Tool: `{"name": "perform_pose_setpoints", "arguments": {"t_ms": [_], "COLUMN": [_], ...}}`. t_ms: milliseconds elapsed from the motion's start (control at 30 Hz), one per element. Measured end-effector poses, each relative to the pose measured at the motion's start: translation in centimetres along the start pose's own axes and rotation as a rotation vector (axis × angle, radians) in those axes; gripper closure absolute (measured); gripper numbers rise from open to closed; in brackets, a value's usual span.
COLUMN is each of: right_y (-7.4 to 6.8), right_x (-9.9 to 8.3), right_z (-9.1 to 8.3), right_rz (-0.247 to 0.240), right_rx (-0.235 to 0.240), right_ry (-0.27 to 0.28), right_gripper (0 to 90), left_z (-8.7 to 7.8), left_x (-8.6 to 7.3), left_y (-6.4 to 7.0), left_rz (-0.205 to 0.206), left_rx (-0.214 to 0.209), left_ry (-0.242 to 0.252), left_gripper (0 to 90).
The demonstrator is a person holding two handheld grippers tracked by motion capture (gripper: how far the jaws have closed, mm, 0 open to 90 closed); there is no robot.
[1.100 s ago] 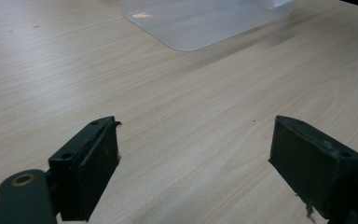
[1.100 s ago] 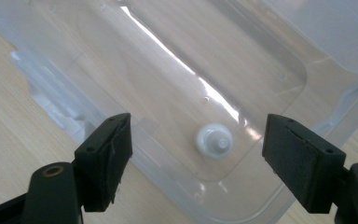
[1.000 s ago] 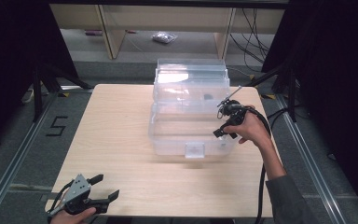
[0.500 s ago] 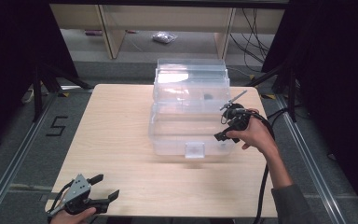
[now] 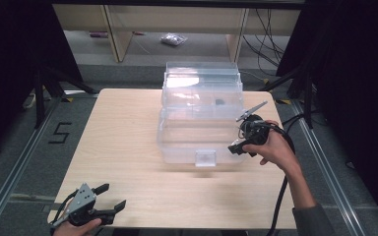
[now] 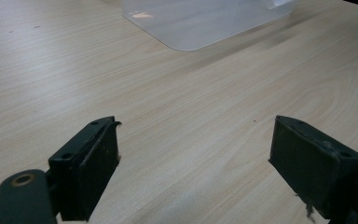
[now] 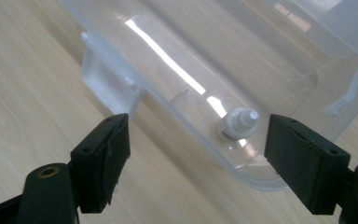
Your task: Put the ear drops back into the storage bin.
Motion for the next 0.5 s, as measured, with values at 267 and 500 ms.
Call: {"name": "perform_pose_setpoints", "arguments": {"t_ms": [267,500], "right_y": [-0.4,-0.8], "right_x": [-0.7,-1.4], "right_z": [-0.3,-0.1], "right_rz": [0.006,-0.010], "right_rx": [0.015,0.023], "right_ry": [0.021,0.058], "right_gripper": [23.3,22.9], "left_z": [0.0,0.0], "left_x": [0.0,0.0], "left_y": [0.0,0.0], "left_rz": [0.000,-0.002], "left_rx": [0.000,-0.001], "left_ry": [0.001,0.002], "left_gripper": [14.7,14.8]}}
Point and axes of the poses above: each handheld gripper's, and its own axes: z roughly forward along the jaws, x roughly out of its top, y roughly to its right, the point moved 9 cm from there along z, roughly forward along the jaws, and after that the axes turned 15 degrees about -x, right-handed, at the moved point
